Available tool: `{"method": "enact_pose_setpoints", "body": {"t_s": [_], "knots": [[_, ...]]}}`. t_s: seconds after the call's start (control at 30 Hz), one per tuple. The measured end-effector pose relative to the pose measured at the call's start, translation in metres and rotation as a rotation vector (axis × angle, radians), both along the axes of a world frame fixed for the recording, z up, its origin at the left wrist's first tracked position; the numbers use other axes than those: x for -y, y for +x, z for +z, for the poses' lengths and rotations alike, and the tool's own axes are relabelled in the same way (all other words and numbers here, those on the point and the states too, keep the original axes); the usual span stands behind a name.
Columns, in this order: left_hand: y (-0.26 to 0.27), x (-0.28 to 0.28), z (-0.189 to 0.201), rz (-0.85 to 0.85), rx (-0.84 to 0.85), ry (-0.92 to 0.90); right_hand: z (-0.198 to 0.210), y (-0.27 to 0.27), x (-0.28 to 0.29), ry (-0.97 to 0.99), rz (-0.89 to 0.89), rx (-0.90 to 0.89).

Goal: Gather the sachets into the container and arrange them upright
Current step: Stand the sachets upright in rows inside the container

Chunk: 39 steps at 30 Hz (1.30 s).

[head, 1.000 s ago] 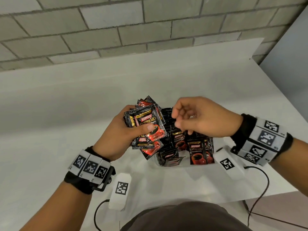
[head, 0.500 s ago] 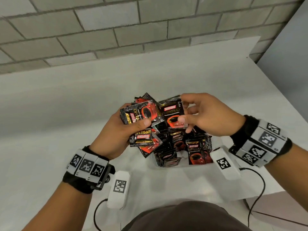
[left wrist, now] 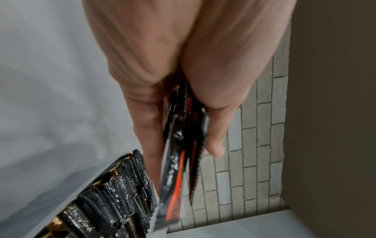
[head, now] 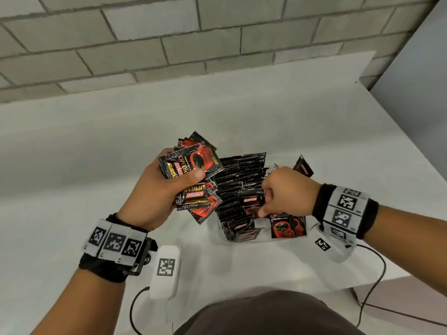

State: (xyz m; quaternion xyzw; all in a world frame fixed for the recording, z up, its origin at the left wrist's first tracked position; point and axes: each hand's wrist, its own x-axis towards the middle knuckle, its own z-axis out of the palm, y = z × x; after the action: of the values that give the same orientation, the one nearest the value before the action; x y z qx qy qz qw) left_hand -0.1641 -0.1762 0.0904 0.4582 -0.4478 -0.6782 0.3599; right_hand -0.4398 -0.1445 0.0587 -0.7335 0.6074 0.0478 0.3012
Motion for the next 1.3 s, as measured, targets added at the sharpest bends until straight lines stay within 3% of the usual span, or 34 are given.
{"method": "enact_pose_setpoints", "body": {"t_s": [0.13,0.37,0.43,0.6,0.73,0.87,1.03,1.3], "knots": [[0.002,-0.002,-0.003,-0.001,-0.003,-0.007,-0.007,0.001,0.003,-0.017,0.074,-0.147],[-0.002,-0.003,-0.002,-0.036,0.006,0.000,0.026,-0.006,0.006,-0.035,0.017,-0.129],[-0.006,-0.003,-0.001,-0.057,0.015,-0.011,0.050,-0.010,0.008,-0.100,-0.033,-0.034],[-0.024,-0.007,0.001,-0.182,0.059,-0.040,0.096,0.012,0.004,-0.306,-0.156,0.398],[-0.036,-0.010,0.004,-0.229,0.016,-0.016,0.091,0.025,0.006,-0.267,-0.168,0.415],[-0.032,-0.011,0.005,-0.189,-0.007,0.030,0.082,0.020,0.007,-0.146,-0.239,0.561],[-0.025,-0.012,0.006,-0.125,0.002,0.035,0.080,0.009,-0.001,-0.077,-0.327,0.560],[-0.030,-0.014,0.006,-0.025,0.064,-0.088,0.074,0.002,-0.023,-0.073,-0.478,0.917]]}}
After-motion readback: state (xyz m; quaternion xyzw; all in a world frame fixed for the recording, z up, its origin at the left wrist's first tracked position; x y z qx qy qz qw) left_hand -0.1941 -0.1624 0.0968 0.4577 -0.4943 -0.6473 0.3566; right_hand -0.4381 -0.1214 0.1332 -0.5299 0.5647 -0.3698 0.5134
